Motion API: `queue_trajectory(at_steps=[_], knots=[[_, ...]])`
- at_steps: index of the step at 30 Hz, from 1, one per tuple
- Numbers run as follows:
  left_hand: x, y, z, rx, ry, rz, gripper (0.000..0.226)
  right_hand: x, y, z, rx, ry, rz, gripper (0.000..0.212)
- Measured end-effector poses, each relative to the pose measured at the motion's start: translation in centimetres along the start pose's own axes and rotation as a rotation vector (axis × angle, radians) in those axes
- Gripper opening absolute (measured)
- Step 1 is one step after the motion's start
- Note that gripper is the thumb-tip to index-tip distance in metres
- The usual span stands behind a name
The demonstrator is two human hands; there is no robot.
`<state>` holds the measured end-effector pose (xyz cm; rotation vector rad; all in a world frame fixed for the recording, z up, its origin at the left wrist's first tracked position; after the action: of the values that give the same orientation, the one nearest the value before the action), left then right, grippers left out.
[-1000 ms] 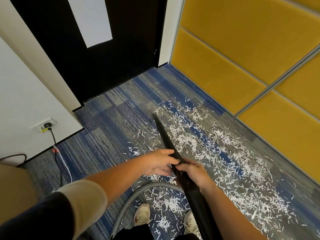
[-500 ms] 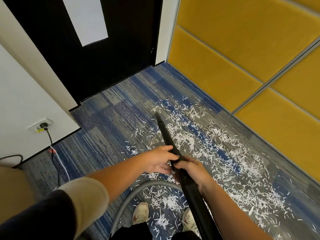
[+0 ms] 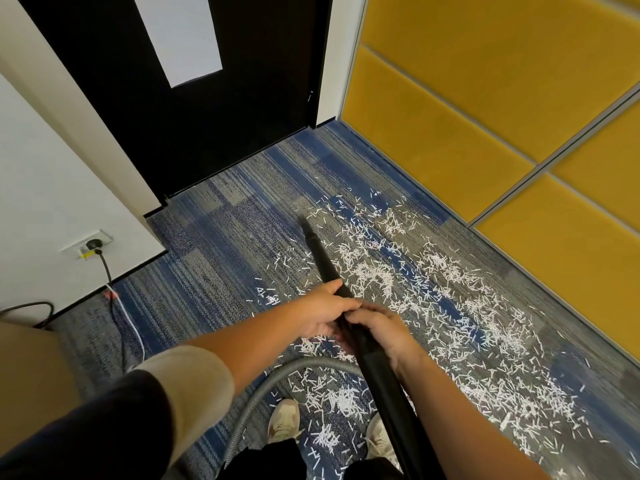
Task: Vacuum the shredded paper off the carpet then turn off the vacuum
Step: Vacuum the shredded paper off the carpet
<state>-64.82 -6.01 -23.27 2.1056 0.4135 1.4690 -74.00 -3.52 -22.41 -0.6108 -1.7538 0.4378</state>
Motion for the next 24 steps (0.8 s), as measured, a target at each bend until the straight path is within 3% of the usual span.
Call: queue_trajectory(at_steps=[4, 12, 24], knots=[[-1.3, 1.0, -1.3, 0.002, -0.009, -0.003, 0.068, 1.1, -1.2, 0.3, 0.121, -0.132, -0.071, 0.016], [-2.7, 1.5, -2.2, -0.083, 0.002, -0.007, 0.069, 2.0, -1.0, 1.2, 0.263, -0.192, -0.140, 0.044], [-3.0, 2.1, -1.6, -0.093, -0.014, -0.007, 0.074, 2.1, -1.8, 1.2, 0.200, -0.125, -0.072, 0.044]])
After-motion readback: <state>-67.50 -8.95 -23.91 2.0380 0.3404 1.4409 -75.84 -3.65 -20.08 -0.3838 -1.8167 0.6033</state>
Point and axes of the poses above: each hand's wrist, its own x-axis away from the middle knuckle, its own z-axis out of the back of the hand, y = z × x, the point moved 7 cm from there along -x, towards the middle knuckle, and after that the axes turned 7 degrees about -y, right-handed, at the moved point
